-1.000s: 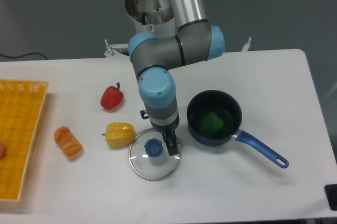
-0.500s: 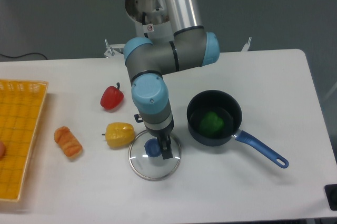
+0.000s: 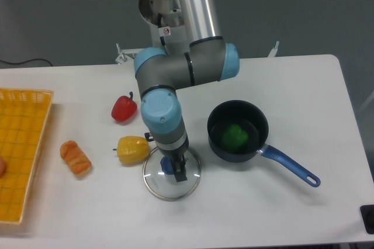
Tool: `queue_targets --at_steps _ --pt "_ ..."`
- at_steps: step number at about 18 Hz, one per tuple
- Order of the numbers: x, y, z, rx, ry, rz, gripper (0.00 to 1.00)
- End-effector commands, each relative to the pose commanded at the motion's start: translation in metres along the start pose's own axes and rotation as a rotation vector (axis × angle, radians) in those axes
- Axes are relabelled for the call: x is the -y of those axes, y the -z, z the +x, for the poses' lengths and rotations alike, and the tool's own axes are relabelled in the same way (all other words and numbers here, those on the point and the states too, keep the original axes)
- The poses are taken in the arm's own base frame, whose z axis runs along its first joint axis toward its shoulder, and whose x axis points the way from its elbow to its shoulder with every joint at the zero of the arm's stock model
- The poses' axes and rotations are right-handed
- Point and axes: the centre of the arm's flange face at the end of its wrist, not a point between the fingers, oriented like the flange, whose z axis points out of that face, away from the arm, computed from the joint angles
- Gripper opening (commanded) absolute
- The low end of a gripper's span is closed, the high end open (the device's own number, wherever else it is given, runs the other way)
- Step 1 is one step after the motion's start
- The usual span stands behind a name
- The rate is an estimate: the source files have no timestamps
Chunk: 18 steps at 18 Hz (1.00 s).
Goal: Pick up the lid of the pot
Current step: 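Lower the gripper onto the blue knob of the glass lid, then close the gripper around the blue lid knob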
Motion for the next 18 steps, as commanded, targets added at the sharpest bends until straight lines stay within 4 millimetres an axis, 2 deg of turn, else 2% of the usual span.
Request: queue_targets --at_steps 3,5,9,18 --pt "0.003 -0.006 0.0 -0.009 -0.004 0.0 1.0" --pt "0.004 -0.018 0.0 -0.025 -0.003 0.004 1.0" --pt "0.007 -0.025 -0.001 -0.022 -0.005 0.004 1.0" --pt "0.011 -0.027 0.0 -0.026 0.003 0.004 0.99"
